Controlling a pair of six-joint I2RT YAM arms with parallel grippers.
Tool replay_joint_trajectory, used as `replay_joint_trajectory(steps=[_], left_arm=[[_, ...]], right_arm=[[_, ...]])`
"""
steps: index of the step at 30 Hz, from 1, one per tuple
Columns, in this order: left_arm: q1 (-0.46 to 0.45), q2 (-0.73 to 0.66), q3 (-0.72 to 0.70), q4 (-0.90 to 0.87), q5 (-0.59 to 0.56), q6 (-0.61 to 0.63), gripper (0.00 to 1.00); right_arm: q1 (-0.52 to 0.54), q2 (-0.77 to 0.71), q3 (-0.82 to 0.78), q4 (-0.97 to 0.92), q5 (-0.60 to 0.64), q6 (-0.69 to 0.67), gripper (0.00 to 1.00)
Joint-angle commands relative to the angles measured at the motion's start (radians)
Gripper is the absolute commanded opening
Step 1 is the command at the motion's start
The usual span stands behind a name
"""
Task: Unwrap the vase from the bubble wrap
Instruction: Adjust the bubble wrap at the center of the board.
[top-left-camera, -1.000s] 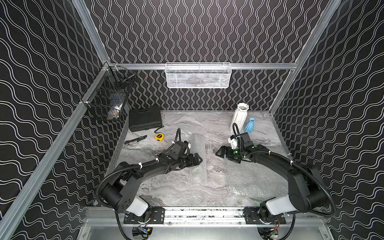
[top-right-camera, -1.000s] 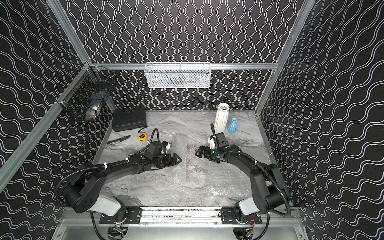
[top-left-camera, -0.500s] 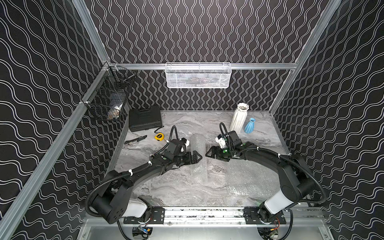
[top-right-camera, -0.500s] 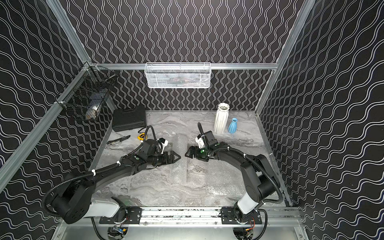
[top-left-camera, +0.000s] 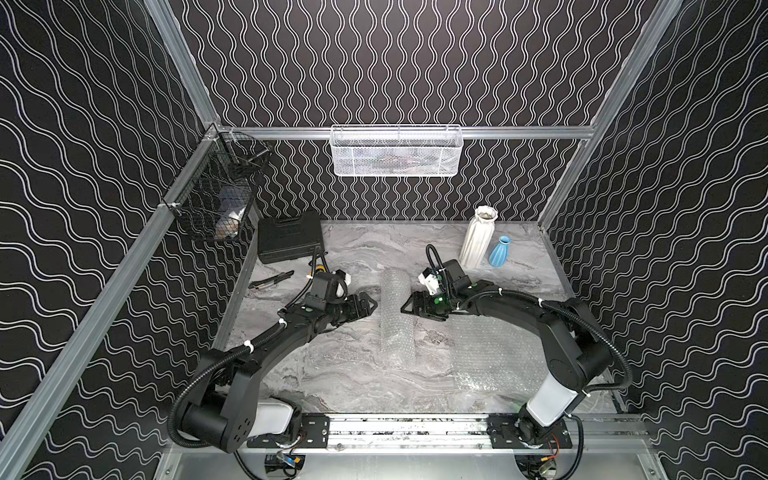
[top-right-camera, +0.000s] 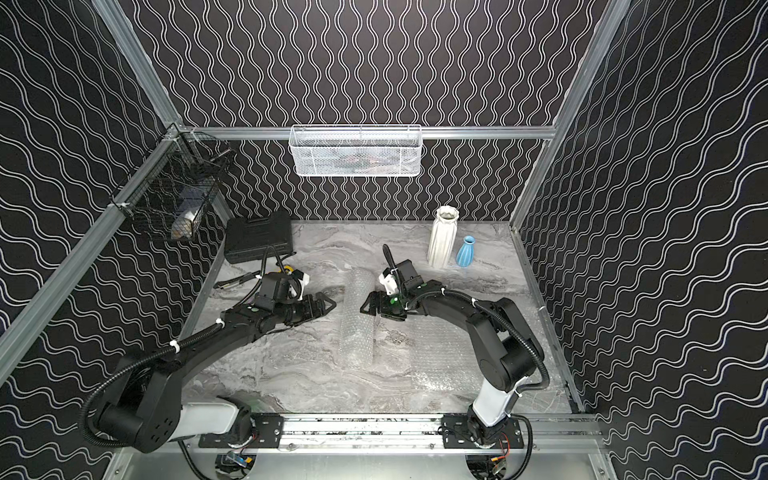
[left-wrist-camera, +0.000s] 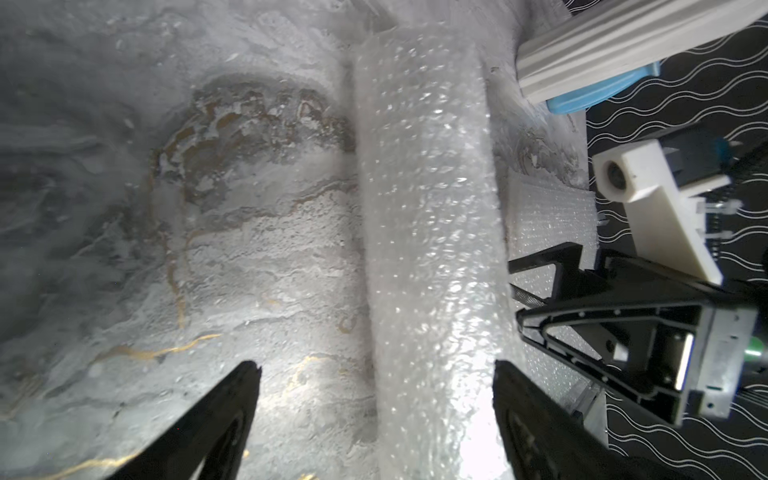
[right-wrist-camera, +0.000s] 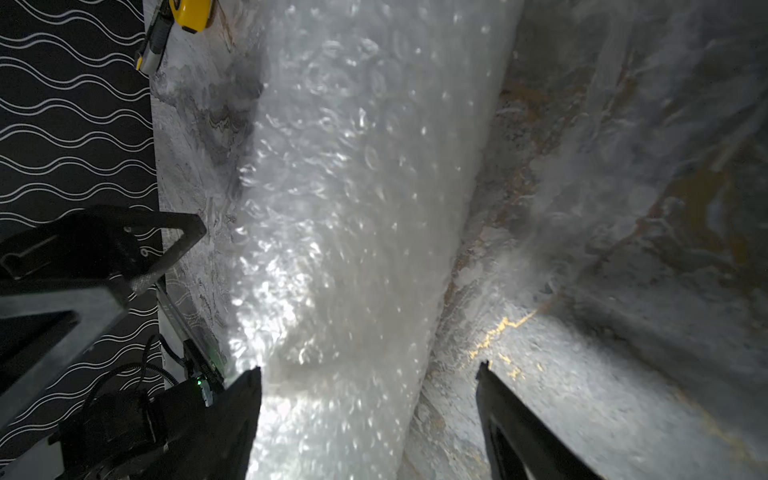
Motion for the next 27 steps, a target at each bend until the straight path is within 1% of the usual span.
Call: replay_joint_trajectory(steps=[1, 6, 12, 17, 19, 27], left_arm=[[0.022, 0.045, -0.008, 0.062, 0.071, -0.041, 0.90], [0.025, 0.119, -0.013, 0.169, 0.158, -0.077, 0.89], [0.025, 0.196, -0.024, 0.306, 0.238, -0.127, 0.90], [0.021, 0.253, -0.038, 0.425, 0.280, -0.180, 0.91], [0.010, 0.270, -0.036, 0.461, 0.290, -0.189, 0.92], [-0.062, 0.335, -0.001, 0.503, 0.270, -0.186, 0.93]], right_arm=[[0.002, 0.018, 0.012, 0.013, 0.016, 0.013, 0.79], [0.002, 0.011, 0.007, -0.044, 0.110, -0.003, 0.77], [0.002, -0.007, -0.005, -0.079, 0.171, -0.008, 0.76], [0.002, -0.027, -0.016, -0.096, 0.211, -0.007, 0.76], [0.002, -0.031, -0.017, -0.105, 0.227, -0.006, 0.76], [0.002, -0.050, -0.026, -0.122, 0.271, -0.006, 0.76]])
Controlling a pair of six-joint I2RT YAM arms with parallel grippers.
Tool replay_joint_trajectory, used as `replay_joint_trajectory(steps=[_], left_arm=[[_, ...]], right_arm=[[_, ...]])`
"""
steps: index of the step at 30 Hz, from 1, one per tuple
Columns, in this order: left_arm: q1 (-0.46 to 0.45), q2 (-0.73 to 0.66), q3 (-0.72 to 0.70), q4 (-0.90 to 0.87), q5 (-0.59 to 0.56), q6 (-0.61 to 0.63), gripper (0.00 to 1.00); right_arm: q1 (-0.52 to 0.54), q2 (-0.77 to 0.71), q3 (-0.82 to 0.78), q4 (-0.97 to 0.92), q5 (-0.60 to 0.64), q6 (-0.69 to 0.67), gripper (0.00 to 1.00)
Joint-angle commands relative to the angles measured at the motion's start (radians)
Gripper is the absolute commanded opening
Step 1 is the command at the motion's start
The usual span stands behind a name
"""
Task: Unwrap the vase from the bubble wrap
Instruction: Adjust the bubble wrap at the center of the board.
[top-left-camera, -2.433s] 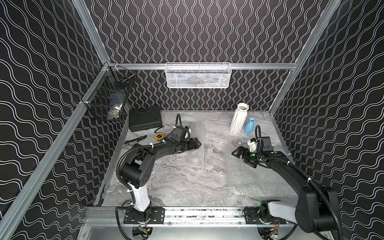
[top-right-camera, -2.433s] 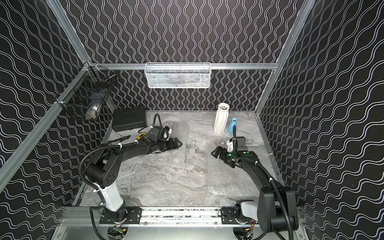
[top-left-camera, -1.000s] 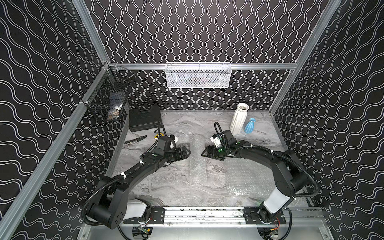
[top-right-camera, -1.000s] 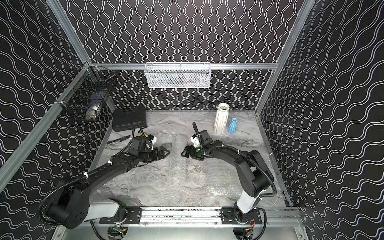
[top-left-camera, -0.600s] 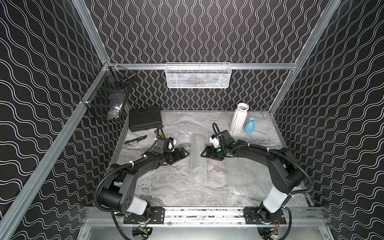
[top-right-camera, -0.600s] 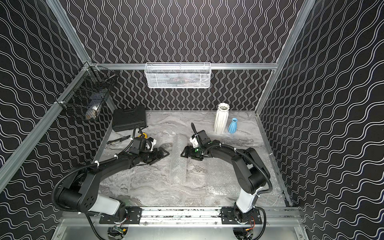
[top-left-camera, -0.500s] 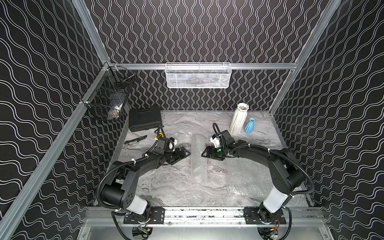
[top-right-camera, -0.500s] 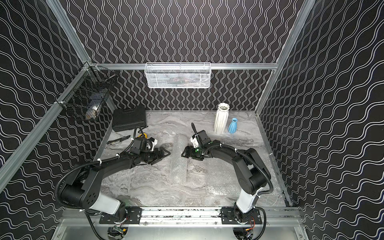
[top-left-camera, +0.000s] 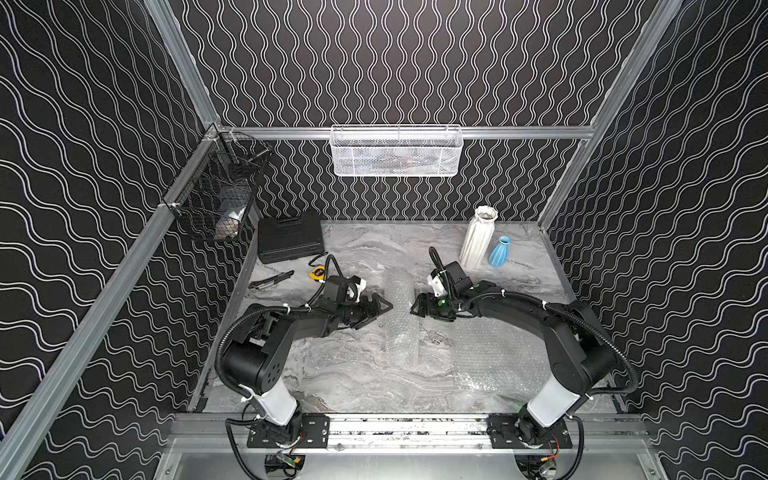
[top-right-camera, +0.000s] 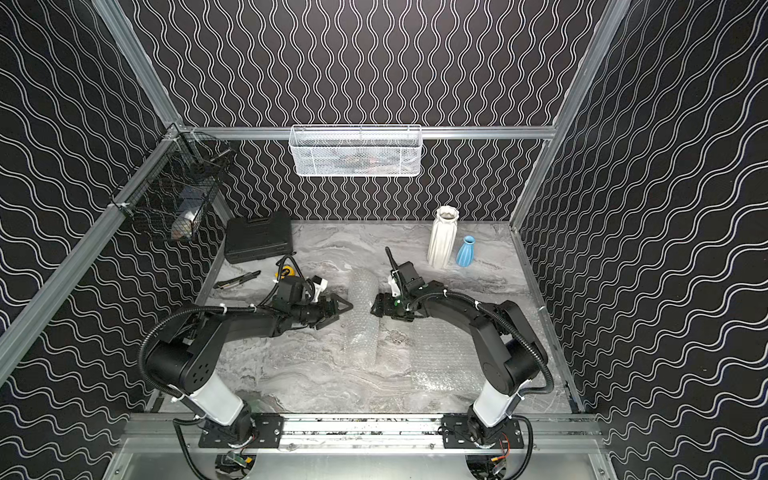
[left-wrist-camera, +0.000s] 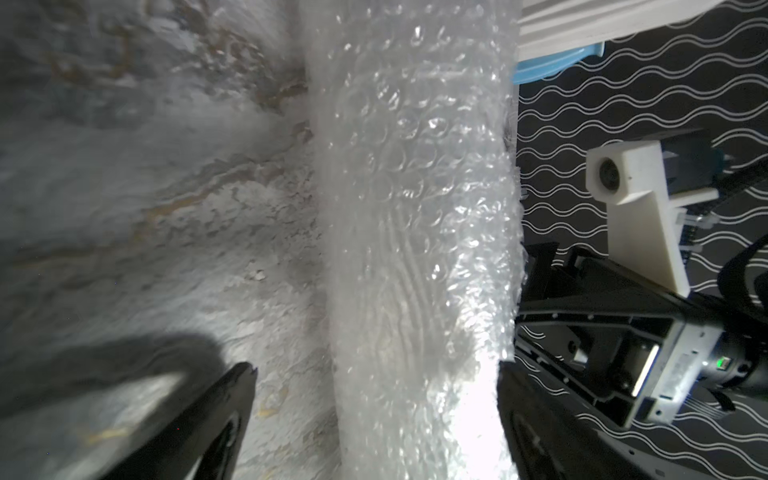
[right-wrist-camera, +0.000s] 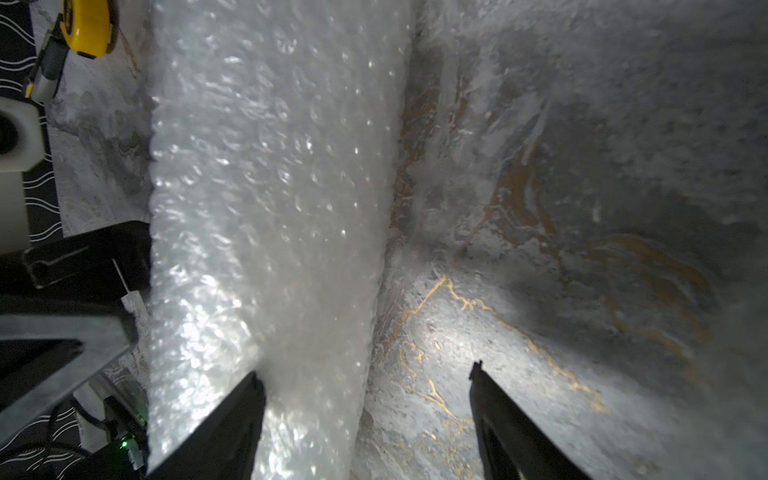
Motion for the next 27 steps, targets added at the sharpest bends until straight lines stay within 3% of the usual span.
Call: replay_joint_trajectory(steps=[1, 9, 18, 27], left_arm=[[-0.023, 0.021, 0.019, 0.064, 0.008, -0.011, 0.93], [-0.084, 0.034, 0.059, 0.027, -0.031, 0.009, 0.93], [-0.160, 0.019, 0.144, -0.182, -0.169, 0.105, 0.88], [-0.210, -0.024, 0.183, -0.295, -0.269, 0.128, 0.81]], right_arm=[[0.002, -0.011, -0.005, -0.046, 0.062, -0.004, 0.76], [0.001, -0.033, -0.008, -0.061, 0.081, -0.007, 0.76], [0.001, -0.113, -0.009, -0.105, 0.113, -0.017, 0.83], [0.010, -0.186, -0.001, -0.184, 0.005, -0.064, 0.82]])
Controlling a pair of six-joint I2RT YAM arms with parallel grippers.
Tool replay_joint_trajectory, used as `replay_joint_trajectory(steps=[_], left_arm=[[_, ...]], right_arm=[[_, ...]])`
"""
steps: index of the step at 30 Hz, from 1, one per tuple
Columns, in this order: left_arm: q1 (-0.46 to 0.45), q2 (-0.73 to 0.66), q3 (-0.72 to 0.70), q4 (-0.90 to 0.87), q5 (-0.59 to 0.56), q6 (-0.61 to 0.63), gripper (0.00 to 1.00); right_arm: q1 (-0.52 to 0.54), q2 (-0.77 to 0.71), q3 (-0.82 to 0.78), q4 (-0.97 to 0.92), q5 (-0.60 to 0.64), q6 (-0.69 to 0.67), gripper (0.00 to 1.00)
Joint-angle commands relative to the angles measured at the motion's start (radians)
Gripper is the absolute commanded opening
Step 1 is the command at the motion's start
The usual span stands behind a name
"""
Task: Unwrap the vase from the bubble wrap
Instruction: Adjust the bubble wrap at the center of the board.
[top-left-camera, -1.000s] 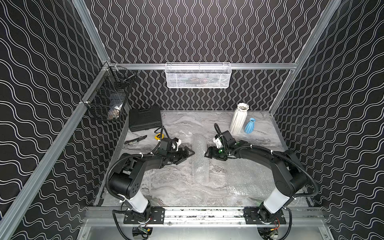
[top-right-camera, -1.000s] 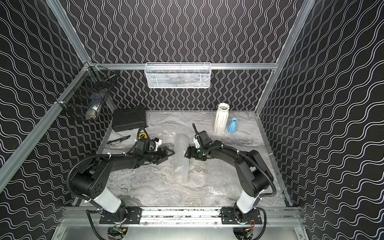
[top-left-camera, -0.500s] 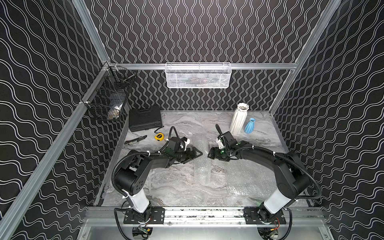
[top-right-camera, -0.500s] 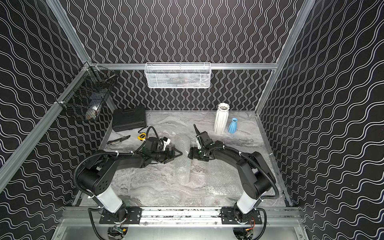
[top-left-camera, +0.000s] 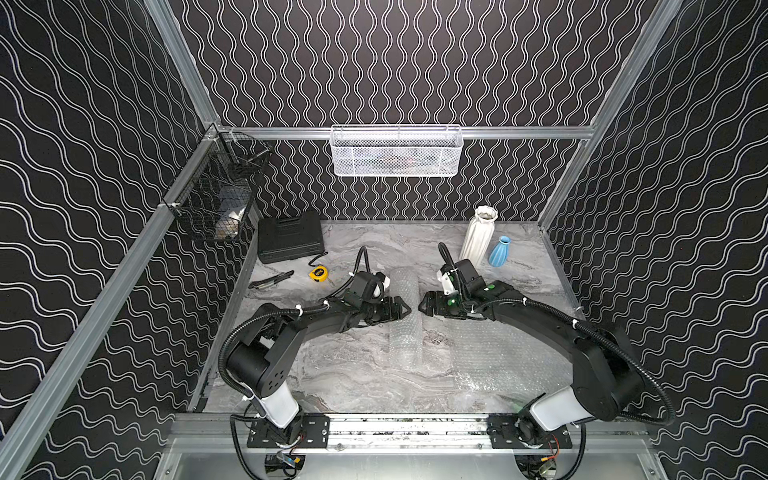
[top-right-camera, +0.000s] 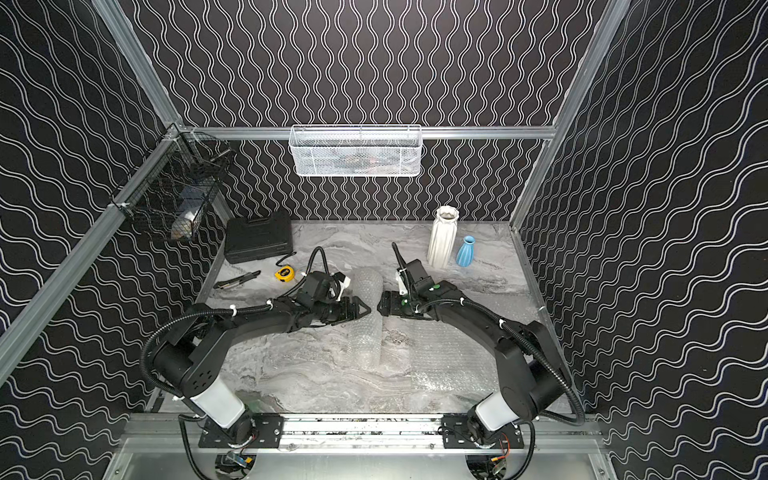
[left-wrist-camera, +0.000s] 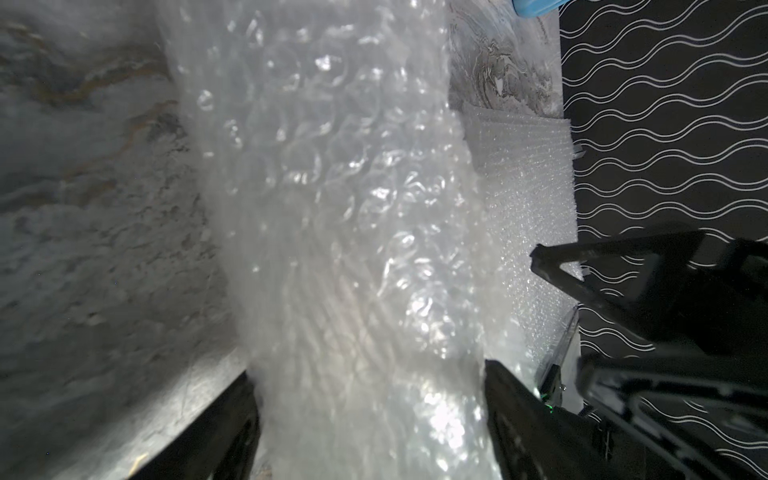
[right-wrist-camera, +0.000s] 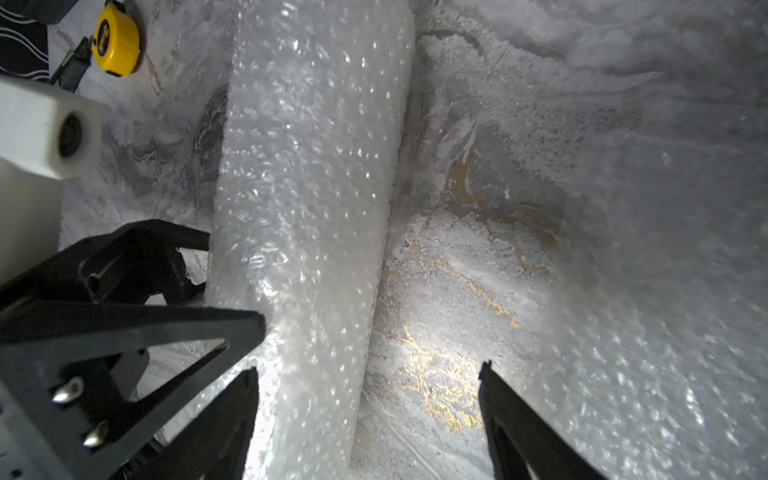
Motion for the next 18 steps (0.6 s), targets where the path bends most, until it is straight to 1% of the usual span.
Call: replay_joint_trajectory(steps=[1, 3, 10, 15, 18], left_arm=[[-0.014, -0.019, 0.008, -0.047, -0.043, 0.018, 0.81], [-0.022, -0.022, 0.011, -0.051, -0.053, 0.014, 0.81], [-0.047, -0.024, 0.022, -0.067, -0.084, 0.003, 0.79], [-0.047, -0.032, 0.017, -0.058, -0.091, -0.017, 0.79], [-0.048, -0.035, 0.016, -0.056, -0.090, -0.023, 0.79]], right_arm=[[0.010, -0.012, 0.010, -0.062, -0.066, -0.028, 0.81], [0.020, -0.011, 0.016, -0.076, -0.075, -0.030, 0.79], [0.069, -0.014, 0.028, -0.104, -0.031, 0.005, 0.70], [0.106, 0.013, 0.059, -0.153, 0.027, 0.015, 0.56], [0.122, 0.025, 0.068, -0.159, 0.044, 0.022, 0.52]])
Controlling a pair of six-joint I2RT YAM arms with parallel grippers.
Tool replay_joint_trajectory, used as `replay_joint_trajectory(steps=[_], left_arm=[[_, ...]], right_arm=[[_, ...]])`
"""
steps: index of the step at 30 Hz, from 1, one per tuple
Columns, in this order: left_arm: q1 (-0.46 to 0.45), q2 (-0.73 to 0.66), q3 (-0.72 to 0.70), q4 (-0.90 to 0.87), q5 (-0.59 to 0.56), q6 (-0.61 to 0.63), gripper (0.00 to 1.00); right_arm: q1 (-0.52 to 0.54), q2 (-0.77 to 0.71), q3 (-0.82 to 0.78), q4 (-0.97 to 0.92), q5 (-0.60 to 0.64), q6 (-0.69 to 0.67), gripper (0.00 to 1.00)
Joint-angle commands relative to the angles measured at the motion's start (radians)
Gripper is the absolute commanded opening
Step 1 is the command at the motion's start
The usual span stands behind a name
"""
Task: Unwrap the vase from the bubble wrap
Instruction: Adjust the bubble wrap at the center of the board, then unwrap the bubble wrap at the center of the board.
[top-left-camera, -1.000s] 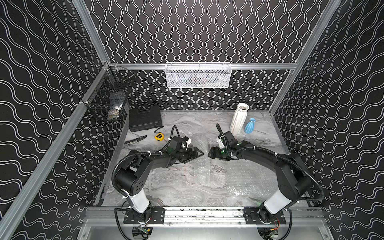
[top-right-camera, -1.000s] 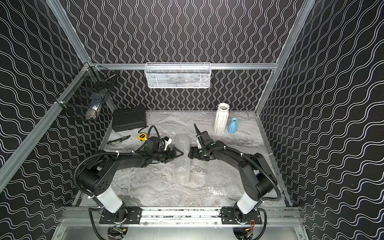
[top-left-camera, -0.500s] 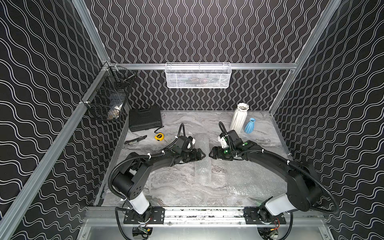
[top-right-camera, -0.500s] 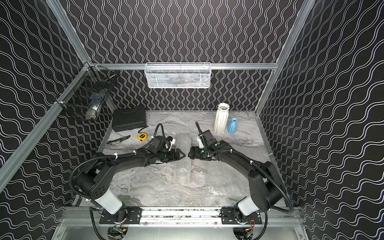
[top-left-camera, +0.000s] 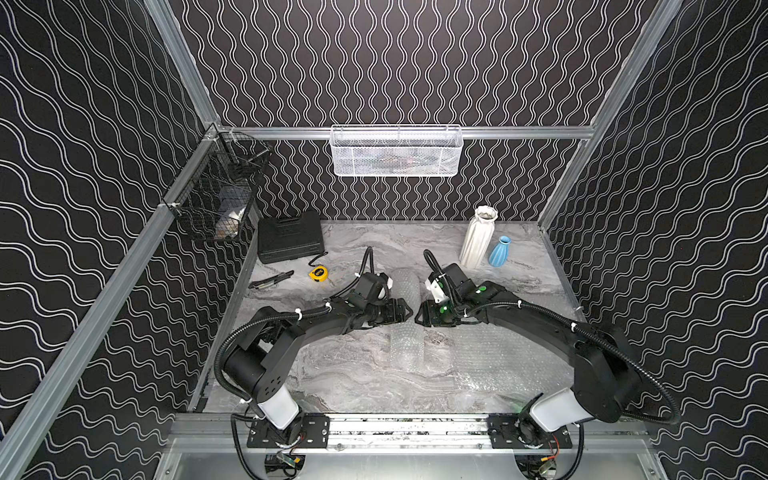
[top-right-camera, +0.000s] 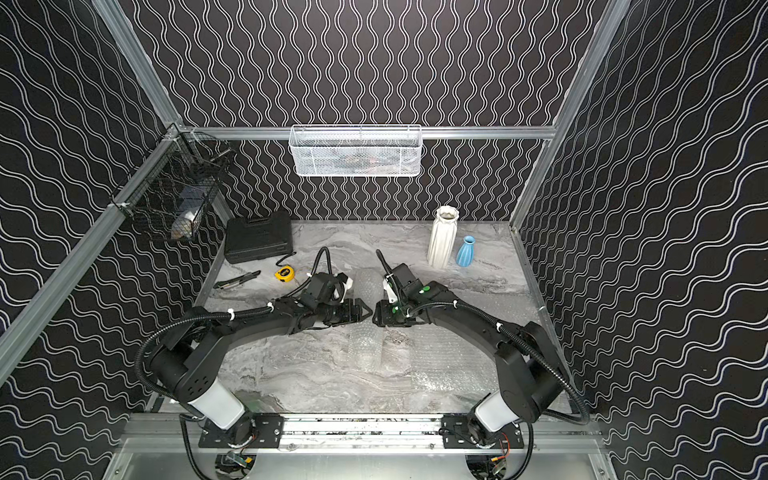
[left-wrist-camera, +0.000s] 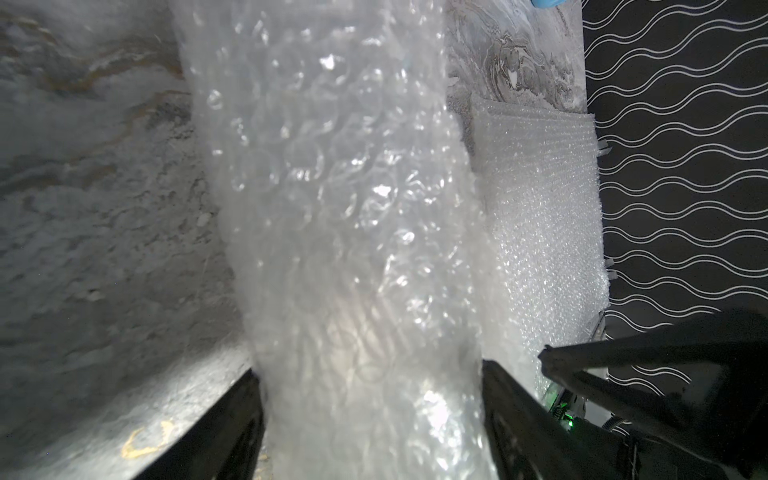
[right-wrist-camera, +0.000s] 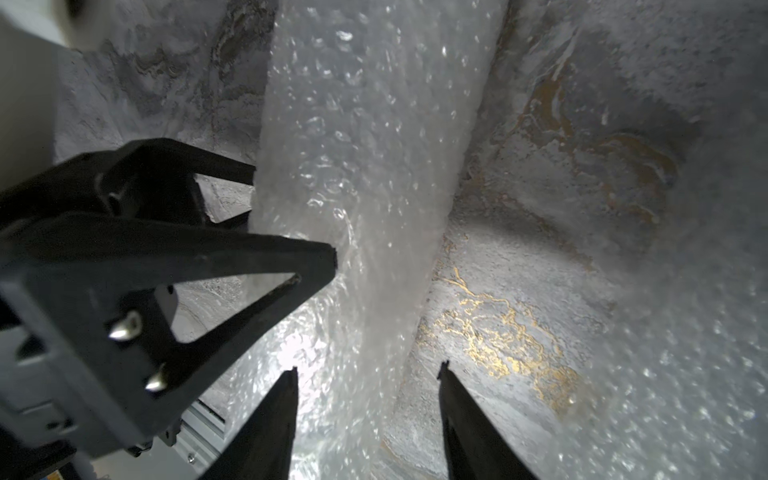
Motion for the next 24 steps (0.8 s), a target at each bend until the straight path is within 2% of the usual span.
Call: replay_joint_trajectory(steps=[1, 13, 24], left_arm=[[-0.003, -0.014, 0.000, -0.002, -0.005, -0.018, 0.79], [-0.004, -0.017, -0.016, 0.028, 0.014, -0.040, 0.79], [-0.003, -0.030, -0.018, 0.013, -0.007, -0.026, 0.79]], right_arm=[[0.017, 0.014, 0.015, -0.040, 0.053, 0.019, 0.51], [0.060, 0.079, 0.058, -0.101, 0.134, 0.029, 0.45], [0.077, 0.097, 0.111, -0.187, 0.168, 0.005, 0.33]])
